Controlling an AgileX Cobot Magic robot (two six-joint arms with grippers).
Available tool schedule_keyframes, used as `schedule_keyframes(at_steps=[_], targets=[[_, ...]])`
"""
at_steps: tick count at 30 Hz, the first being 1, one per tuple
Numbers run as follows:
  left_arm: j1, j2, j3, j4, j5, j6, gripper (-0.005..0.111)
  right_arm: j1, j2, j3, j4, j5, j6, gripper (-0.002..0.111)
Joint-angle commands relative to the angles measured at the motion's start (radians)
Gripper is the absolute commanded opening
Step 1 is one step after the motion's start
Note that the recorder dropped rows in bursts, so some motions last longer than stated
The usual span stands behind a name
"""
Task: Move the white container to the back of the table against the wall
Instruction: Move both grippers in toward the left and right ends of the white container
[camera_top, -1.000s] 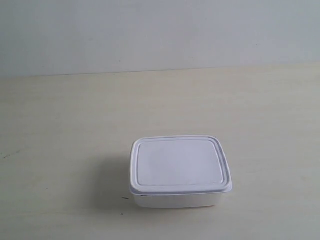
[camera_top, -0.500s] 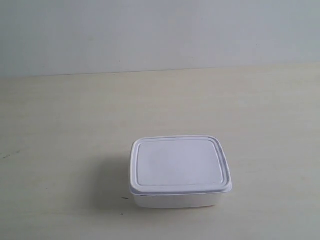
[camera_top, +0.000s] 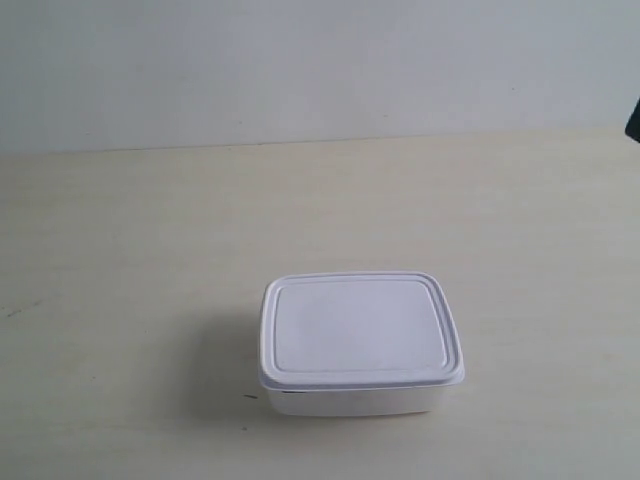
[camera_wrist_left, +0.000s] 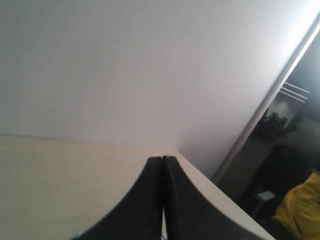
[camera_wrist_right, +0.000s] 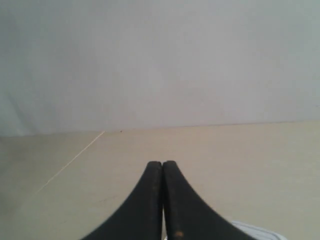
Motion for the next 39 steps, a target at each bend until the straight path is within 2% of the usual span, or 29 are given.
schedule_keyframes(at_steps=[1, 3, 5, 8, 10, 16, 24, 30, 33, 39], targets=[[-0.003, 0.137, -0.026, 0.069, -0.059, -0.052, 0.0, -0.005, 0.145, -0.041, -0.007, -0.064, 0.004, 0.0], [-0.017, 0.211, -0.028, 0.074, -0.073, -0.055, 0.0, -0.005, 0.231, -0.048, -0.007, -0.084, 0.004, 0.0], [-0.067, 0.287, -0.028, 0.076, -0.082, -0.055, 0.0, 0.026, 0.315, -0.048, -0.007, -0.092, 0.004, 0.0], [-0.191, 0.407, -0.032, 0.076, -0.058, -0.028, 0.0, 0.127, 0.423, -0.048, -0.007, -0.096, -0.025, 0.0], [-0.272, 0.47, -0.032, 0.076, 0.01, 0.003, 0.0, 0.185, 0.456, -0.048, -0.007, -0.077, -0.053, 0.0], [-0.443, 0.571, -0.037, 0.076, 0.158, 0.018, 0.0, 0.272, 0.488, -0.032, -0.007, 0.007, -0.077, 0.0], [-0.622, 0.69, -0.113, 0.079, 0.335, 0.019, 0.0, 0.397, 0.561, 0.03, -0.007, 0.148, -0.097, 0.0], [-0.775, 0.856, -0.215, 0.079, 0.5, 0.019, 0.0, 0.538, 0.655, 0.067, -0.007, 0.3, -0.097, 0.0], [-0.822, 0.951, -0.246, 0.08, 0.512, 0.02, 0.0, 0.605, 0.708, 0.067, -0.007, 0.342, -0.107, 0.0], [-0.822, 1.087, -0.308, 0.128, 0.522, 0.02, 0.0, 0.632, 0.827, 0.067, -0.007, 0.407, -0.173, 0.0]])
